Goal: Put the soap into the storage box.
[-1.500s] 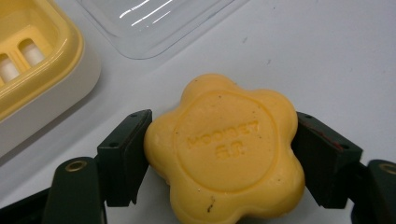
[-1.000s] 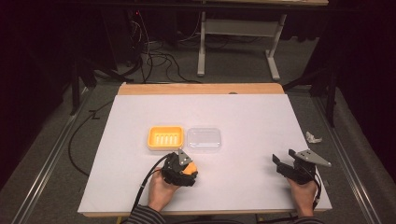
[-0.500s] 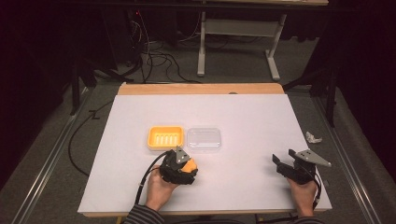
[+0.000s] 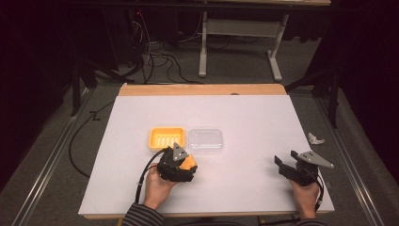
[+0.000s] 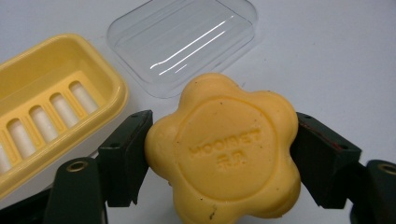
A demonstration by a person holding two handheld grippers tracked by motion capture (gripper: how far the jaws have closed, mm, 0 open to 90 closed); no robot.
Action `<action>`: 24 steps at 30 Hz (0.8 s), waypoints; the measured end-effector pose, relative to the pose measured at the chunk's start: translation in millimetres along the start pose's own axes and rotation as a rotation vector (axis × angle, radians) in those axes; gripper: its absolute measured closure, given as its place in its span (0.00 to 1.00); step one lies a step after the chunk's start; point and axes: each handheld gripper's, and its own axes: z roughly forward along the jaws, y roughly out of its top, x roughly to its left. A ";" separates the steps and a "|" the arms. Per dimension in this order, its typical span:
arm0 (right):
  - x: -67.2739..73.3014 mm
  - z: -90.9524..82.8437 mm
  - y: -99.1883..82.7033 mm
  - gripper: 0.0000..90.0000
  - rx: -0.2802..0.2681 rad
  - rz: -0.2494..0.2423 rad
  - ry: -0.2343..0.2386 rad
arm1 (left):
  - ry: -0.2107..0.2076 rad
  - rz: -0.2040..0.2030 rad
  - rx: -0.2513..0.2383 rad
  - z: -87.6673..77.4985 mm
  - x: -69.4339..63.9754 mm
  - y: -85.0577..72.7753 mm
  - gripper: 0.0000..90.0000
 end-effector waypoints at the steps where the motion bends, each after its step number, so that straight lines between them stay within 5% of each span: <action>1: 0.1 -0.1 0.0 0.31 0.000 0.002 0.000 | -0.002 -0.004 -0.002 -0.8 1.1 0.1 0.30; 24: 0.0 -0.5 -0.2 0.31 -0.003 0.001 0.003 | 0.042 -0.012 -0.024 -17.2 19.0 10.9 0.30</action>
